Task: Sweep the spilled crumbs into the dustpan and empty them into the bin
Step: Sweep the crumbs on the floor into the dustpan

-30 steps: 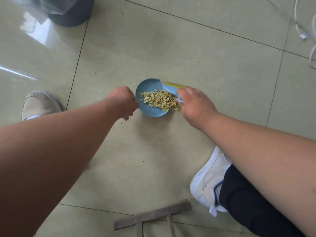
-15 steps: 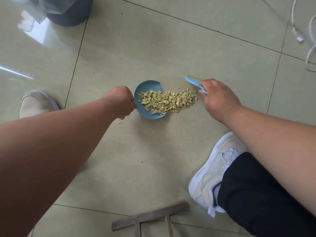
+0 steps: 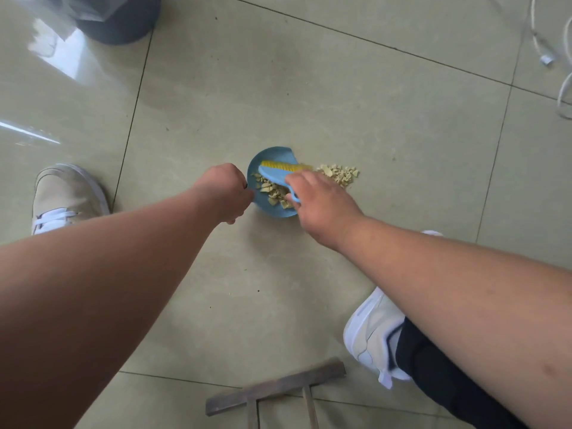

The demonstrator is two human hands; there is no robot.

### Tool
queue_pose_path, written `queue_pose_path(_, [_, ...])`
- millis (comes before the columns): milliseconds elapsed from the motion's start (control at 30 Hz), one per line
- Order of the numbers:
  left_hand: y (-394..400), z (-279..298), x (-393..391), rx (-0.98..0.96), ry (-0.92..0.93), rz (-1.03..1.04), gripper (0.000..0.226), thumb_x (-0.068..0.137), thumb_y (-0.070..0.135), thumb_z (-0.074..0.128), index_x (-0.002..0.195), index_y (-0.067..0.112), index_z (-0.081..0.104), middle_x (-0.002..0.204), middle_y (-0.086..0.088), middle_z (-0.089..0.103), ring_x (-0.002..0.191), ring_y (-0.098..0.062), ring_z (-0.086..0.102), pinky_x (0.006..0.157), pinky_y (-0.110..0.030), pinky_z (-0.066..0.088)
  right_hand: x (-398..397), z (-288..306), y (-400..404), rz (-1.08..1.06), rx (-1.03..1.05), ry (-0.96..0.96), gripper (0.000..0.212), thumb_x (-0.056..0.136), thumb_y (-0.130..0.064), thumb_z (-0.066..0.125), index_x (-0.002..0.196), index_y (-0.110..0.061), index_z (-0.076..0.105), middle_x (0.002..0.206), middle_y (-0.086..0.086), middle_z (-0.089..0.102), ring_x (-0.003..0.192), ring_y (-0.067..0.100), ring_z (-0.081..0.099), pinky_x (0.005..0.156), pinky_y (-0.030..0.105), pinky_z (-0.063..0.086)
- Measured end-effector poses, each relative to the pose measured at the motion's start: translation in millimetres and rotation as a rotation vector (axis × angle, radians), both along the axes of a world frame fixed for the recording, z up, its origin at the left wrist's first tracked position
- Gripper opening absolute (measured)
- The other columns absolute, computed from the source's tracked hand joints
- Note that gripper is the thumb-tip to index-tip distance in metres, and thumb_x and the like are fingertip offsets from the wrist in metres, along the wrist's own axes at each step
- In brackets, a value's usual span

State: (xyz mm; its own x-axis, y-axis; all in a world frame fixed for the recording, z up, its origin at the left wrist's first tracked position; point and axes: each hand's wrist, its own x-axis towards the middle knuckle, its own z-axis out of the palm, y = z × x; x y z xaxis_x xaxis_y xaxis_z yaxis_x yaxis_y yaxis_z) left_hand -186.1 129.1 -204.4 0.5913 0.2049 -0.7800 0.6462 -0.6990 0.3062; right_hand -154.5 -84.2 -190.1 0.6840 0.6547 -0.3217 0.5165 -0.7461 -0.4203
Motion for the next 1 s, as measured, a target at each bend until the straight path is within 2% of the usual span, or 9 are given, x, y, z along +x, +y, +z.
queue_pose_path(133, [1.7, 1.8, -0.6, 0.011, -0.012, -0.026, 0.026, 0.091, 0.022, 0.061, 0.078, 0.005, 0.075, 0.07, -0.011, 0.081, 0.054, -0.026, 0.078, 0.062, -0.036, 0.068, 13.8, 5.7, 2.8, -0.034, 0.065, -0.003, 0.027, 0.101, -0.02, 0.056, 0.123, -0.006, 0.061, 0.122, 0.016, 0.063, 0.105, 0.038, 0.059, 0.09, 0.046, 0.049])
queue_pose_path(200, [4.4, 3.5, -0.1, 0.02, -0.014, -0.049, 0.027, 0.091, 0.022, 0.06, 0.077, 0.005, 0.075, 0.07, -0.013, 0.08, 0.058, -0.031, 0.079, 0.066, -0.043, 0.069, 34.1, 8.2, -7.7, -0.103, 0.068, -0.02, 0.028, 0.101, -0.02, 0.055, 0.125, -0.007, 0.06, 0.123, 0.017, 0.062, 0.105, 0.039, 0.06, 0.09, 0.047, 0.05])
queue_pose_path(400, [11.5, 5.9, 0.7, 0.052, -0.023, -0.082, 0.026, 0.09, 0.02, 0.059, 0.075, 0.006, 0.074, 0.069, -0.013, 0.079, 0.058, -0.033, 0.078, 0.065, -0.047, 0.069, 81.8, 13.5, -73.1, -0.274, -0.129, -0.077, 0.029, 0.104, -0.023, 0.05, 0.127, -0.008, 0.058, 0.128, 0.019, 0.06, 0.112, 0.04, 0.057, 0.094, 0.044, 0.046])
queue_pose_path(500, [10.4, 6.2, -1.3, 0.051, -0.015, -0.067, 0.025, 0.09, 0.02, 0.059, 0.077, 0.006, 0.075, 0.07, -0.013, 0.08, 0.06, -0.034, 0.079, 0.066, -0.047, 0.069, 73.8, 7.5, -93.2, -0.297, -0.242, -0.06, 0.029, 0.103, -0.025, 0.049, 0.125, -0.007, 0.055, 0.125, 0.021, 0.059, 0.112, 0.043, 0.057, 0.093, 0.047, 0.049])
queue_pose_path(633, [5.9, 4.7, -2.5, 0.032, -0.014, -0.021, 0.025, 0.093, 0.018, 0.058, 0.08, 0.004, 0.075, 0.074, -0.013, 0.081, 0.065, -0.035, 0.08, 0.065, -0.042, 0.069, 41.9, -1.5, -75.7, -0.336, -0.309, -0.051, 0.032, 0.103, -0.023, 0.047, 0.126, -0.001, 0.05, 0.126, 0.026, 0.056, 0.115, 0.046, 0.054, 0.094, 0.051, 0.047])
queue_pose_path(800, [-1.9, 3.7, -2.2, 0.015, -0.017, 0.006, 0.025, 0.095, 0.018, 0.06, 0.08, 0.004, 0.075, 0.076, -0.013, 0.081, 0.049, -0.028, 0.067, 0.061, -0.036, 0.064, 3.4, -2.8, -22.7, -0.213, -0.278, -0.017, 0.033, 0.104, -0.024, 0.044, 0.13, -0.006, 0.048, 0.131, 0.019, 0.053, 0.118, 0.04, 0.052, 0.094, 0.048, 0.043])
queue_pose_path(933, [-4.7, 2.8, -2.3, -0.022, -0.015, 0.039, 0.024, 0.093, 0.02, 0.064, 0.084, 0.0, 0.073, 0.081, -0.018, 0.081, 0.053, -0.029, 0.062, 0.066, -0.047, 0.067, -19.6, 0.9, 3.0, -0.062, -0.185, -0.025, 0.027, 0.101, -0.018, 0.045, 0.126, -0.009, 0.051, 0.128, 0.015, 0.055, 0.114, 0.036, 0.053, 0.093, 0.047, 0.042])
queue_pose_path(1000, [-3.0, 0.1, -2.8, -0.048, -0.012, 0.052, 0.026, 0.094, 0.022, 0.068, 0.081, 0.001, 0.073, 0.082, -0.017, 0.081, 0.055, -0.029, 0.06, 0.068, -0.046, 0.065, -26.4, 1.1, 8.3, -0.024, -0.12, -0.017, 0.029, 0.1, -0.015, 0.047, 0.128, -0.008, 0.052, 0.129, 0.014, 0.056, 0.116, 0.036, 0.053, 0.096, 0.047, 0.044])
